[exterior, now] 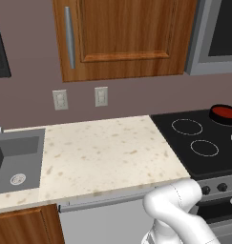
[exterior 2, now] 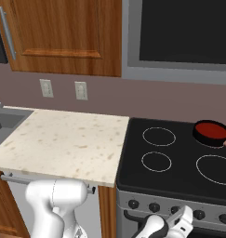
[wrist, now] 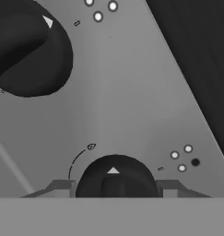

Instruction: Wait until the marinara sauce is simmered to a deep red color and then turn off the stove.

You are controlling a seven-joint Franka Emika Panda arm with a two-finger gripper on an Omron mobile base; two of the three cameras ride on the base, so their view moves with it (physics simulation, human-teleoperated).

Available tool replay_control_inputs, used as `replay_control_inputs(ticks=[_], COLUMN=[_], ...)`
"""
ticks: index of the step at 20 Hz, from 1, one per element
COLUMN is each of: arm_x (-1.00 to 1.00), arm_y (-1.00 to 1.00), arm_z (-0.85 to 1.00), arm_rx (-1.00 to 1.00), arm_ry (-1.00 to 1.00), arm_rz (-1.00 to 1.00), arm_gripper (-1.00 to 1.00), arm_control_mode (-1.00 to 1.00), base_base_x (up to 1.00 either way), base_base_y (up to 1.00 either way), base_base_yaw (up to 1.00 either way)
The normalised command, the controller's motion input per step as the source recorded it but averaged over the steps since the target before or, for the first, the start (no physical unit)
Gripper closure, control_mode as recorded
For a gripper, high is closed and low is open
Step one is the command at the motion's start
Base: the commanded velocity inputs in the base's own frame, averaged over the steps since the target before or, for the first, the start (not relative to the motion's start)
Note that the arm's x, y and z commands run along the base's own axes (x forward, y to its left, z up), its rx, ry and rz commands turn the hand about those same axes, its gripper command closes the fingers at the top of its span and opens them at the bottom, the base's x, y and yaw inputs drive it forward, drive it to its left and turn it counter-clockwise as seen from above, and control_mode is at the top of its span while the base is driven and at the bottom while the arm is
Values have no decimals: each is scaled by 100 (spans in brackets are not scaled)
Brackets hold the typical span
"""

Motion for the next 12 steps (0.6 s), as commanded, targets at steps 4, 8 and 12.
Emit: replay_control_inputs(ticks=[4, 8, 12], arm_x=[-1, 0, 0], arm_y=[-25, -37, -39], arm_z=[-8, -11, -11], arm_rx=[30, 42, 41], arm_ry=[1, 8, 10], arm_rz=[-3, -3, -3], arm_gripper=[100, 100, 100], arm_control_mode=[-100, -100, -100], base_base_x=[0, 0, 0], base_base_y=[0, 0, 0], base_base_yaw=[0, 0, 0])
